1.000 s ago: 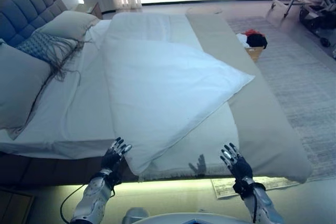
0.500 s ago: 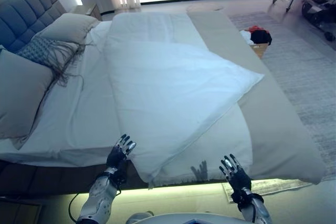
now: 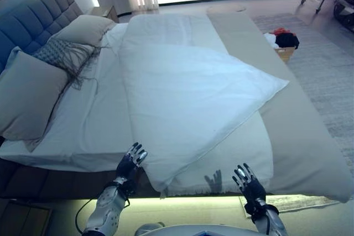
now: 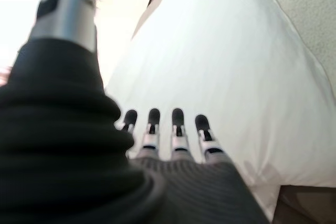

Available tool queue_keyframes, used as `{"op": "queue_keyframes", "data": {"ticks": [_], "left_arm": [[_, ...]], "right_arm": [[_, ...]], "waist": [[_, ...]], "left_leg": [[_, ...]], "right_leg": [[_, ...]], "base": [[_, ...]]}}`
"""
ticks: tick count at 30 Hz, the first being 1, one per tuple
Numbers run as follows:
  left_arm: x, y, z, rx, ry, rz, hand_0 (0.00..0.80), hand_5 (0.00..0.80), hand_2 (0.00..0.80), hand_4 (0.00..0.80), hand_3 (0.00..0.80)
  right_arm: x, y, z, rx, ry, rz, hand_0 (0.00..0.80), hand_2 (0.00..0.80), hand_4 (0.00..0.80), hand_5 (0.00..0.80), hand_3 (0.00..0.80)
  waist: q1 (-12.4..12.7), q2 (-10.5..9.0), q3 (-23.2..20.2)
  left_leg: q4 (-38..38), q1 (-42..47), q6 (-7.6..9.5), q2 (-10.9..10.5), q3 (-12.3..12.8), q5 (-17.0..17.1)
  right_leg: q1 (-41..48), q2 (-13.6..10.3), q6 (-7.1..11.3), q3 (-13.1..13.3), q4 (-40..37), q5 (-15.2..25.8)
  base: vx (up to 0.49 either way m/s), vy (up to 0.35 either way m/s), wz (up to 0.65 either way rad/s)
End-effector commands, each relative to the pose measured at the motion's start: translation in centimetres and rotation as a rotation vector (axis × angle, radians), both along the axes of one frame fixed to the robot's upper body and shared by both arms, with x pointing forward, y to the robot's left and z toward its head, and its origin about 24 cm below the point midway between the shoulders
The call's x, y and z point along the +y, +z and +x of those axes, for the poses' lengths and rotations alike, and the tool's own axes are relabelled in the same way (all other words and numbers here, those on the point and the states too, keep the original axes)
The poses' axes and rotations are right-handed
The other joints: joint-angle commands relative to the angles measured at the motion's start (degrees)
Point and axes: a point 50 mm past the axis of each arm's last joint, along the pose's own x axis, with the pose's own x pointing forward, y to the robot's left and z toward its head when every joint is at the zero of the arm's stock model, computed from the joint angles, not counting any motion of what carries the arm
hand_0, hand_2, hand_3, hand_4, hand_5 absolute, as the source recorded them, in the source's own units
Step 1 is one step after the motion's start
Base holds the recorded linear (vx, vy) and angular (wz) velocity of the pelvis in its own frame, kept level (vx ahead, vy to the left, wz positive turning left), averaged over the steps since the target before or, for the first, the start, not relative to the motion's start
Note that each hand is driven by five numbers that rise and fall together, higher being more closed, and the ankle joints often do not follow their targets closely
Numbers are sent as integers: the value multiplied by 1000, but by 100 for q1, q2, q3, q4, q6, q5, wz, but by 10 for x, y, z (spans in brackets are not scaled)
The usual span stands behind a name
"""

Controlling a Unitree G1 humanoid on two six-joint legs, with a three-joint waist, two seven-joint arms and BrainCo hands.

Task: Make the bed neatly

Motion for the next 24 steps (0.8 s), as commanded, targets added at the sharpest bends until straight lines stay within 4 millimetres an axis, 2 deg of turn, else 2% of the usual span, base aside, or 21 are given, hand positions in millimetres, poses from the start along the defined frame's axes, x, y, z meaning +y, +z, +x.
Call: {"op": "queue_keyframes", "data": {"ticks": [1,5,8,10,12,13,16,19,21,24], "left_arm": [[12,27,20,-133,16,21,0,0,0,0,0],[12,32,26,-159,18,18,0,0,0,0,0],[7,35,31,-179,-3,10,0,0,0,0,0],[5,35,32,-179,-16,14,0,0,0,0,0],[5,35,34,-169,-20,13,0,0,0,0,0],[5,35,34,-166,-18,7,0,0,0,0,0],[5,37,33,-167,-13,1,0,0,0,0,0],[3,41,36,-173,-26,19,0,0,0,0,0],[3,42,37,-170,-42,38,0,0,0,0,0],[5,41,37,-160,-58,47,0,0,0,0,0]], "right_arm": [[8,7,19,-76,-56,46,0,0,0,0,0],[7,11,26,-105,-64,36,0,0,0,0,0],[1,14,30,-114,-74,2,0,0,0,0,0],[-6,14,28,-108,-90,-9,0,0,0,0,0],[-13,13,24,-96,-107,-13,0,0,0,0,0],[-15,12,23,-92,-107,-16,0,0,0,0,0],[-19,11,19,-82,-92,-25,0,0,0,0,0],[-19,8,26,-84,-90,-12,0,0,0,0,0],[-17,7,33,-88,-99,9,0,0,0,0,0],[-13,5,35,-73,-108,25,0,0,0,0,0]], "waist": [[148,-494,76],[134,-535,194],[145,-474,264],[109,-393,258],[53,-322,250],[31,-310,242],[-22,-374,223],[-18,-668,255],[-8,-813,308],[4,-871,357]], "left_leg": [[157,190,278,99,-31,-416],[723,-30,529,-153,-150,-667],[1071,-224,773,-406,-402,-816],[1057,-235,939,-603,-564,-836],[1039,-216,1033,-728,-695,-844],[1021,-197,1048,-768,-713,-847],[900,-68,1010,-864,-785,-884],[799,51,890,-922,-918,-1018],[741,120,823,-863,-989,-1098],[664,192,787,-738,-1007,-1125]], "right_leg": [[494,-685,745,-81,-1604,1992],[100,-1092,698,62,-735,2219],[-282,-1378,563,321,148,2500],[-652,-1435,512,669,884,2775],[-980,-1341,447,1012,1411,2886],[-1085,-1299,434,1088,1495,2925],[-1195,-1148,491,1004,991,3049],[-1189,-1062,782,735,-482,3378],[-1205,-898,938,608,-1282,3477],[-1223,-708,990,491,-1814,3459]], "base": [[17,123,0],[-19,192,6],[1,315,16],[47,358,23],[65,273,35],[87,184,38],[110,33,26],[148,-212,-10],[177,-240,-17],[168,-148,-3]]}}
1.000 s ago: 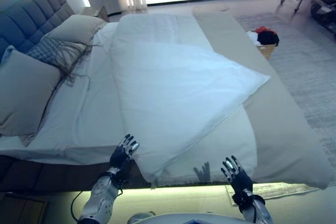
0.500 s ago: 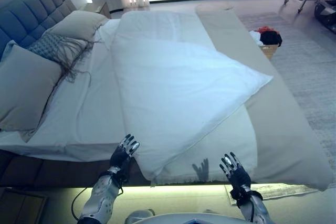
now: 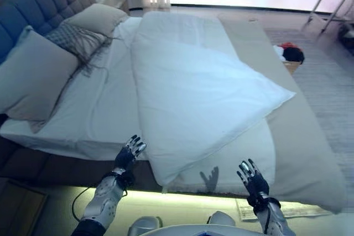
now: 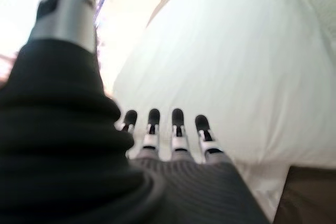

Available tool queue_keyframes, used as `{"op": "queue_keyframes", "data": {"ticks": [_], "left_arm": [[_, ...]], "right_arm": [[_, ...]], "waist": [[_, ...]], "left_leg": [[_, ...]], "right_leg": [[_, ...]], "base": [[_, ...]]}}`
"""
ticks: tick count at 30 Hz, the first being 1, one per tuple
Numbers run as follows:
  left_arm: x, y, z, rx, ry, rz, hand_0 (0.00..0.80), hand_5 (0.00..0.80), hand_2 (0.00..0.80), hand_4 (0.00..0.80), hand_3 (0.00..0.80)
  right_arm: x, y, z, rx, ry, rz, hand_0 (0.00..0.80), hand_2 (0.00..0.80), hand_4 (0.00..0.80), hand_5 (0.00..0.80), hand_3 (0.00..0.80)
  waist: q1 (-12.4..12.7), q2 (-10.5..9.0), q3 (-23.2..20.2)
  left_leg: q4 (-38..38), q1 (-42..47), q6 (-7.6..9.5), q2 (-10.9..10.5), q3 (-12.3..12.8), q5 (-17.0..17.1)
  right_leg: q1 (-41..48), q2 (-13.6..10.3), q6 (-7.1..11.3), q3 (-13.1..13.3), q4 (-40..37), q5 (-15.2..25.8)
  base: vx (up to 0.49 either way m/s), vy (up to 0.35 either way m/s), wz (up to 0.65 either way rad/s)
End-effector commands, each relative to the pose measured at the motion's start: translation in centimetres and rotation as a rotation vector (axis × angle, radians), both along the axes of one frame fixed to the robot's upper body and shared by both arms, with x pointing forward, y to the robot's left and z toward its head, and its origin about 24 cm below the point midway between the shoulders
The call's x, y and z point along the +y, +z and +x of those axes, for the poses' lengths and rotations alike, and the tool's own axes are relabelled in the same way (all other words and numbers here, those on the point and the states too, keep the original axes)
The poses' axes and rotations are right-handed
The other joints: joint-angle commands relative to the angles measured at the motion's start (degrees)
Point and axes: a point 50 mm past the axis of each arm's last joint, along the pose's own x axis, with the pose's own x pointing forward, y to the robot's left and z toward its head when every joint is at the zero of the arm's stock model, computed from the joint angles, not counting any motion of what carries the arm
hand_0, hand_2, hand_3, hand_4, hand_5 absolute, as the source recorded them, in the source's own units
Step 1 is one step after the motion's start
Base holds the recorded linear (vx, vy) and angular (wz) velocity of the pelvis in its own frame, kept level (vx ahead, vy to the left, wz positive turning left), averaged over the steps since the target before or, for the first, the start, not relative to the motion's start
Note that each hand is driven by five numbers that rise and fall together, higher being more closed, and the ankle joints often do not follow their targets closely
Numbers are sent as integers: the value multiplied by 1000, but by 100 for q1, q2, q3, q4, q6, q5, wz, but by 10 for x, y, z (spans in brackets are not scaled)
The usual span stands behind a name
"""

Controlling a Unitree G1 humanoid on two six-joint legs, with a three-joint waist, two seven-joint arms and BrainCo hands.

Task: Make the bed neatly

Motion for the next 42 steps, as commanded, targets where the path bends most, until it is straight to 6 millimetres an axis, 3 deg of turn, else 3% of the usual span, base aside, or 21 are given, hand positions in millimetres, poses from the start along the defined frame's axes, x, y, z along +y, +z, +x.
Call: {"op": "queue_keyframes", "data": {"ticks": [1,7,12,17,21,25,27,30,32,35,37,38,42], "left_arm": [[1,29,15,-140,-28,3,0,0,0,0,0],[5,23,2,-118,-32,16,0,0,0,0,0],[9,20,-7,-111,-5,22,0,0,0,0,0],[13,15,-13,-102,-7,9,0,0,0,0,0],[14,13,-14,-90,-5,2,0,0,0,0,0],[9,11,-19,-80,2,-18,0,0,0,0,0],[6,10,-21,-75,-1,-31,0,0,0,0,0],[-5,10,-22,-83,-34,-51,0,0,0,0,0],[-5,12,-19,-101,-42,-57,0,0,0,0,0],[-6,14,-13,-109,-42,-58,0,0,0,0,0],[-10,13,-11,-109,-53,-58,0,0,0,0,0],[-13,12,-13,-103,-54,-64,0,0,0,0,0],[-17,8,-17,-84,-43,-75,0,0,0,0,0]], "right_arm": [[3,7,17,-68,-41,36,0,0,0,0,0],[4,-3,-7,-33,-46,60,0,0,0,0,0],[6,-1,-8,-53,-3,63,0,0,0,0,0],[9,0,-3,-46,28,54,0,0,0,0,0],[4,-5,-10,-3,18,50,0,0,0,0,0],[-3,-4,-17,-7,22,40,0,0,0,0,0],[-9,-1,-16,-8,26,16,0,0,0,0,0],[-19,6,-12,-24,8,-3,0,0,0,0,0],[-21,10,-5,-48,3,-1,0,0,0,0,0],[-19,11,1,-41,-18,1,0,0,0,0,0],[-16,10,1,-28,-22,9,0,0,0,0,0],[-14,8,-2,-22,-23,9,0,0,0,0,0],[-13,9,-8,-27,-10,0,0,0,0,0,0]], "waist": [[28,-282,123],[34,-410,67],[81,-335,24],[35,-267,-39],[-32,-230,-100],[-45,-250,-108],[-40,-223,-61],[-42,-124,67],[-44,-42,143],[-14,74,134],[36,155,56],[65,222,34],[115,333,47]], "left_leg": [[-69,573,375,-363,-337,-660],[9,634,450,-362,-193,-809],[215,611,487,-325,-69,-851],[433,644,390,-265,34,-937],[639,572,293,-143,87,-933],[1294,447,96,6,247,-1092],[1950,118,-89,102,242,-781],[2379,-446,-414,561,266,55],[1899,-547,-493,808,196,394],[895,-501,-505,898,22,666],[151,-449,-644,986,-157,1018],[-176,-460,-793,1118,-188,1321],[-457,-632,-992,1386,-111,1766]], "right_leg": [[-6,163,-3,-55,-1367,2093],[155,87,98,-72,-999,2245],[379,219,-47,-233,-690,1736],[393,377,-129,-266,-673,1649],[526,588,-273,-241,-693,1218],[778,751,-532,-386,-720,773],[867,795,-714,-458,-687,591],[1090,888,-932,-560,-735,448],[1194,1001,-967,-501,-817,364],[1218,1145,-960,-395,-871,275],[1247,1258,-955,-353,-941,240],[1324,1315,-956,-332,-986,190],[1508,1302,-988,-386,-980,27]], "base": [[156,-100,6],[129,-93,12],[92,-99,-1],[150,-161,-3],[124,-203,0],[80,-230,-5],[27,-171,-9],[-36,-79,-8],[1,-6,0],[55,57,20],[137,99,28],[186,117,20],[152,116,14]]}}
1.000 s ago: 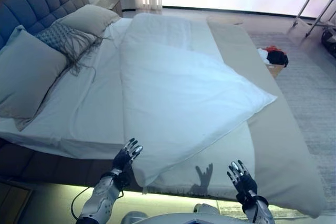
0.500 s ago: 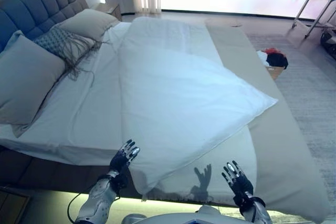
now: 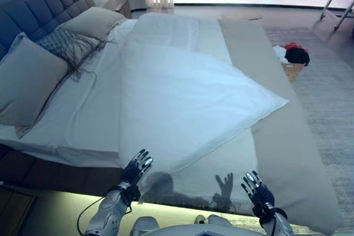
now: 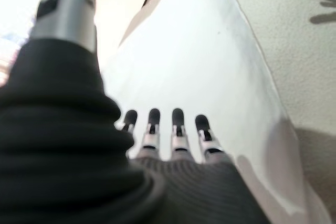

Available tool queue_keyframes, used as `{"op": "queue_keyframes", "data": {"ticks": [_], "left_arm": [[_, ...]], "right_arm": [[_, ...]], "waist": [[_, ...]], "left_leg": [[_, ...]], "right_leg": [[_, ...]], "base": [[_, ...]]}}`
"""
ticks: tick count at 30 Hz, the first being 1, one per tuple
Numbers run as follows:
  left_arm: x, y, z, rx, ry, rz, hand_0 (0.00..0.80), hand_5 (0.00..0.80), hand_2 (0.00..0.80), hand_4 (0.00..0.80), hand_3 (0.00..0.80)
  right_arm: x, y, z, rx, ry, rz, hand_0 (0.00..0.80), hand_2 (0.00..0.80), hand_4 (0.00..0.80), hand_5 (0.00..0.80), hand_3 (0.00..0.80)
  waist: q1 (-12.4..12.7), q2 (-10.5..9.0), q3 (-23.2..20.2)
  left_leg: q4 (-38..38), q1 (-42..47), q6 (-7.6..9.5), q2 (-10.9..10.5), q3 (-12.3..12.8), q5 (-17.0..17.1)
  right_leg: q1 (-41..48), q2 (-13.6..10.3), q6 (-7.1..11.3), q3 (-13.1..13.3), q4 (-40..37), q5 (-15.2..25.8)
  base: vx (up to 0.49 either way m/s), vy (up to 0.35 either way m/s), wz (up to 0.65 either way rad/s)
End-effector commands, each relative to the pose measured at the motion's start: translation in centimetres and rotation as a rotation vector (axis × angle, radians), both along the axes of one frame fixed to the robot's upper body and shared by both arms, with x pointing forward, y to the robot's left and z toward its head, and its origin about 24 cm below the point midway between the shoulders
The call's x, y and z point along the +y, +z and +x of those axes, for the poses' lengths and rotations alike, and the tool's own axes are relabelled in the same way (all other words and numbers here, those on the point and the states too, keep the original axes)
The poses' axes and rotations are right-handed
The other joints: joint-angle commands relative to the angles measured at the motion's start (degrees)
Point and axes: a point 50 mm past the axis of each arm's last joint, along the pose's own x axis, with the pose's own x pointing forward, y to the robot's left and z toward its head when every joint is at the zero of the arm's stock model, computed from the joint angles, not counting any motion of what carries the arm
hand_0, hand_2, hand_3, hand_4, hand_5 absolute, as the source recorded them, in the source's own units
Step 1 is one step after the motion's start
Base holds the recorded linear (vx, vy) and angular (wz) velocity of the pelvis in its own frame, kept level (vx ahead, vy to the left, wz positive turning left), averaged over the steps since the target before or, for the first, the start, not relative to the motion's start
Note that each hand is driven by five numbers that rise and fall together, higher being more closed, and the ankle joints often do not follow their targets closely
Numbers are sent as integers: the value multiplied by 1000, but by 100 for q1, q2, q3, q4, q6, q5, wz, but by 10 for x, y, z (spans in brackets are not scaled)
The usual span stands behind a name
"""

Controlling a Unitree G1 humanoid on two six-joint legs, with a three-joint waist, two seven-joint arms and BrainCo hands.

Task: Make the bed neatly

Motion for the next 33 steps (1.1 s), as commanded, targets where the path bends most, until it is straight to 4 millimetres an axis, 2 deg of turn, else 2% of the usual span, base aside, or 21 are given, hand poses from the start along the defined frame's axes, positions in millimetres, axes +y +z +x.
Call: {"op": "queue_keyframes", "data": {"ticks": [1,4,7,10,12,14,15,17,20,25,28,33], "left_arm": [[7,27,13,-163,21,18,0,0,0,0,0],[14,23,7,-142,23,13,0,0,0,0,0],[17,24,5,-144,10,17,0,0,0,0,0],[18,30,11,-160,-8,36,0,0,0,0,0],[22,32,16,-172,-9,52,0,0,0,0,0],[27,40,19,-201,0,75,0,0,0,0,0],[32,41,17,-195,33,93,0,0,0,0,0],[41,37,14,-158,83,102,0,0,0,0,0],[45,36,17,-151,88,107,0,0,0,0,0],[37,37,23,-154,56,105,0,0,0,0,0],[35,36,24,-149,46,107,0,0,0,0,0],[28,36,27,-143,2,104,0,0,0,0,0]], "right_arm": [[1,19,21,-133,3,4,0,0,0,0,0],[1,20,21,-137,1,13,0,0,0,0,0],[2,19,16,-130,-8,29,0,0,0,0,0],[8,15,13,-123,-29,37,0,0,0,0,0],[13,12,12,-111,-45,58,0,0,0,0,0],[17,13,11,-130,-12,82,0,0,0,0,0],[20,13,11,-131,35,57,0,0,0,0,0],[25,15,17,-141,69,35,0,0,0,0,0],[28,17,22,-157,54,51,0,0,0,0,0],[26,10,16,-115,11,65,0,0,0,0,0],[28,4,12,-95,-20,97,0,0,0,0,0],[30,-1,18,-84,-54,144,0,0,0,0,0]], "waist": [[115,-268,135],[119,-229,131],[93,-237,96],[56,-189,64],[48,-215,92],[94,-270,79],[159,-317,91],[232,-332,67],[267,-397,10],[266,-468,-94],[324,-508,-127],[401,-529,-176]], "left_leg": [[-581,-386,-750,447,-162,1697],[-540,-332,-756,480,-145,1544],[-418,-170,-697,388,-95,1179],[-462,34,-573,286,30,866],[-341,109,-438,125,34,732],[-172,56,-268,-22,30,535],[-57,73,-159,-156,12,374],[15,92,-64,-266,-11,268],[19,121,74,-376,151,138],[-23,105,259,-579,160,48],[-78,114,308,-658,168,34],[-103,149,398,-738,147,-35]], "right_leg": [[1262,-65,342,23,-1537,759],[1301,-168,359,-10,-1400,677],[1385,-341,442,-7,-1319,659],[1301,-715,660,-24,-969,628],[1360,-986,869,30,-778,687],[1410,-1182,962,20,-802,889],[1426,-1364,999,9,-766,1018],[1397,-1526,999,16,-777,1227],[1415,-1700,1003,40,-776,1356],[1237,-1785,949,160,-631,1534],[1176,-1764,925,111,-627,1597],[1127,-1760,918,75,-581,1667]], "base": [[104,86,1],[187,145,0],[214,161,-9],[209,253,-2],[194,227,5],[183,158,-1],[206,142,-4],[207,157,-7],[160,162,-24],[113,137,-1],[61,45,6],[39,20,4]]}}
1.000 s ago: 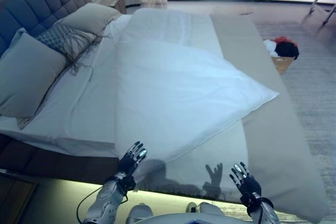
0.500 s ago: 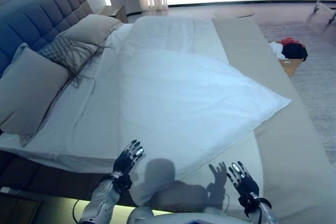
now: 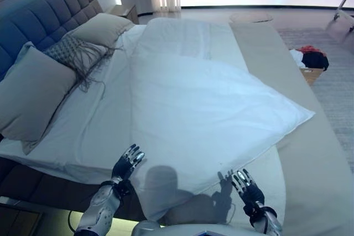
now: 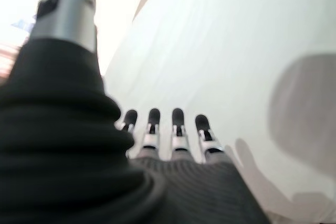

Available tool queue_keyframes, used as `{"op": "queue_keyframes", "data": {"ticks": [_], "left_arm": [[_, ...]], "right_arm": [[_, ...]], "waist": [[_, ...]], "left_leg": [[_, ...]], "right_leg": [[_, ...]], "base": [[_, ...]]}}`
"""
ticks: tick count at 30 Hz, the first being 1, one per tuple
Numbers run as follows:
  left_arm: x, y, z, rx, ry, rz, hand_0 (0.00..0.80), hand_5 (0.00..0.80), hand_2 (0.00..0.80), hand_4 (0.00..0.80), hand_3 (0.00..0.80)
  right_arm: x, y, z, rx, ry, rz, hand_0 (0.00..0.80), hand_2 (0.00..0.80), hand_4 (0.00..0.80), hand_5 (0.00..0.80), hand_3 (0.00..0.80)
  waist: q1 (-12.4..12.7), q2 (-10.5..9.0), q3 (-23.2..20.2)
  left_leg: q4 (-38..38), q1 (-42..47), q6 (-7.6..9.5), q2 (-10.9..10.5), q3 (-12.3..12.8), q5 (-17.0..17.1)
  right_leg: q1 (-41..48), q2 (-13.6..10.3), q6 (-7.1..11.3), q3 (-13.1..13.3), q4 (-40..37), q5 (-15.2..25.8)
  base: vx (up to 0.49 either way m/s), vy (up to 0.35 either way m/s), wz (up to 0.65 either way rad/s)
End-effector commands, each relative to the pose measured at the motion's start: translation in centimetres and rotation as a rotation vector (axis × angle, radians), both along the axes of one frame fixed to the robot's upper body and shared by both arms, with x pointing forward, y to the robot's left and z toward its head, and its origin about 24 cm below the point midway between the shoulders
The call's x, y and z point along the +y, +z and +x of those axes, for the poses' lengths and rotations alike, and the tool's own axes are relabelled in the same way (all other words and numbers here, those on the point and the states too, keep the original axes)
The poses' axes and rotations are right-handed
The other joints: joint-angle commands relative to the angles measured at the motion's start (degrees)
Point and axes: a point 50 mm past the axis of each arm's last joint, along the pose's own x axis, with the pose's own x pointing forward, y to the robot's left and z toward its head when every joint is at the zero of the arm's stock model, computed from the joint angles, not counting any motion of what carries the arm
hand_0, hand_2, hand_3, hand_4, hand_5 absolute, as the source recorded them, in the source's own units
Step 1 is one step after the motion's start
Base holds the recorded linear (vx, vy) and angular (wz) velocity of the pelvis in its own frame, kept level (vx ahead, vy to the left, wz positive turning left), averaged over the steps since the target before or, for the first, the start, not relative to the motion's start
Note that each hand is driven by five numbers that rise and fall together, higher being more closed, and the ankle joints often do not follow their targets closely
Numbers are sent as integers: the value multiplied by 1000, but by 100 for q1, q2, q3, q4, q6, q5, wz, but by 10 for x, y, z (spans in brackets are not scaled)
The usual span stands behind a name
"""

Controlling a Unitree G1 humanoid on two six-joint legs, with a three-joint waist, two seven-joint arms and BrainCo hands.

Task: Make the bed neatly

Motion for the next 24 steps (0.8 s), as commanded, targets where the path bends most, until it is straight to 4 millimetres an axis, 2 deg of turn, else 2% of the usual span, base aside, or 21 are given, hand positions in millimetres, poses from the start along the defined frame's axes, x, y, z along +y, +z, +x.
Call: {"op": "queue_keyframes", "data": {"ticks": [1,6,7,9,10,12,14,15,17,19,20,21,22,23,24], "left_arm": [[-1,26,19,-132,-44,28,0,0,0,0,0],[6,28,21,-132,0,47,0,0,0,0,0],[7,28,20,-126,7,50,0,0,0,0,0],[8,27,19,-116,11,53,0,0,0,0,0],[7,24,19,-98,15,51,0,0,0,0,0],[1,20,19,-73,15,25,0,0,0,0,0],[-1,18,15,-51,-7,13,0,0,0,0,0],[-4,13,6,-26,-32,1,0,0,0,0,0],[-8,9,-2,-12,-89,11,0,0,0,0,0],[-13,14,3,-42,-165,28,0,0,0,0,0],[-12,19,7,-66,-203,50,0,0,0,0,0],[-12,22,7,-75,-217,69,0,0,0,0,0],[-10,22,5,-70,-217,80,0,0,0,0,0],[-8,23,2,-65,-208,89,0,0,0,0,0],[-7,25,2,-72,-204,94,0,0,0,0,0]], "right_arm": [[5,4,15,-70,-60,65,0,0,0,0,0],[12,2,21,-61,-17,55,0,0,0,0,0],[13,2,23,-58,-7,51,0,0,0,0,0],[14,1,28,-35,-7,52,0,0,0,0,0],[14,0,34,-21,-3,44,0,0,0,0,0],[16,2,45,-24,24,28,0,0,0,0,0],[12,3,44,-19,23,22,0,0,0,0,0],[10,2,41,-4,-2,30,0,0,0,0,0],[6,0,38,-10,-64,73,0,0,0,0,0],[-3,0,36,-44,-142,127,0,0,0,0,0],[-9,-2,35,-40,-177,137,0,0,0,0,0],[-15,-5,31,-20,-205,139,0,0,0,0,0],[-17,-8,25,0,-217,146,0,0,0,0,0],[-17,-13,19,19,-227,157,0,0,0,0,0],[-16,-14,18,21,-229,161,0,0,0,0,0]], "waist": [[209,-293,58],[369,-348,59],[394,-342,64],[439,-320,113],[476,-312,143],[533,-363,225],[650,-395,281],[720,-353,266],[757,-256,253],[815,-239,286],[844,-224,358],[840,-218,418],[816,-208,465],[811,-208,540],[812,-211,604]], "left_leg": [[177,-405,531,-103,-133,8],[290,-357,522,-100,-49,-93],[342,-275,473,-76,-124,-230],[496,-261,385,35,-98,-219],[658,-253,306,145,-33,-222],[1135,-338,208,318,199,-206],[1541,-507,51,516,65,-277],[1461,-499,-38,632,-29,-193],[1223,-349,-63,645,-19,-228],[1284,-531,9,510,-105,-280],[1415,-636,94,433,-136,-391],[1469,-644,204,311,-160,-498],[1458,-582,275,215,-168,-551],[1414,-565,339,162,-96,-437],[1428,-564,336,162,-106,-435]], "right_leg": [[606,-619,261,-127,-1155,2361],[589,-561,257,-478,-1195,2307],[625,-520,332,-427,-1184,2167],[756,-409,279,-512,-1337,1944],[935,-313,245,-601,-1466,1774],[1132,-299,184,-823,-1535,1768],[1297,-318,160,-903,-1570,1745],[1411,-336,181,-990,-1605,1724],[1543,-354,274,-1058,-1535,1555],[1388,-621,323,-1086,-1138,1506],[1143,-909,367,-1135,-568,1586],[818,-1216,453,-1065,51,1766],[565,-1354,521,-961,428,1941],[402,-1377,454,-999,367,2106],[328,-1336,462,-971,263,2133]], "base": [[0,0,0],[-19,-78,-1],[55,-151,-11],[72,-135,-20],[109,-125,-17],[102,-106,-4],[153,4,-8],[247,152,-11],[185,222,5],[35,241,40],[74,290,48],[169,310,41],[188,205,30],[135,54,18],[-62,-140,8]]}}
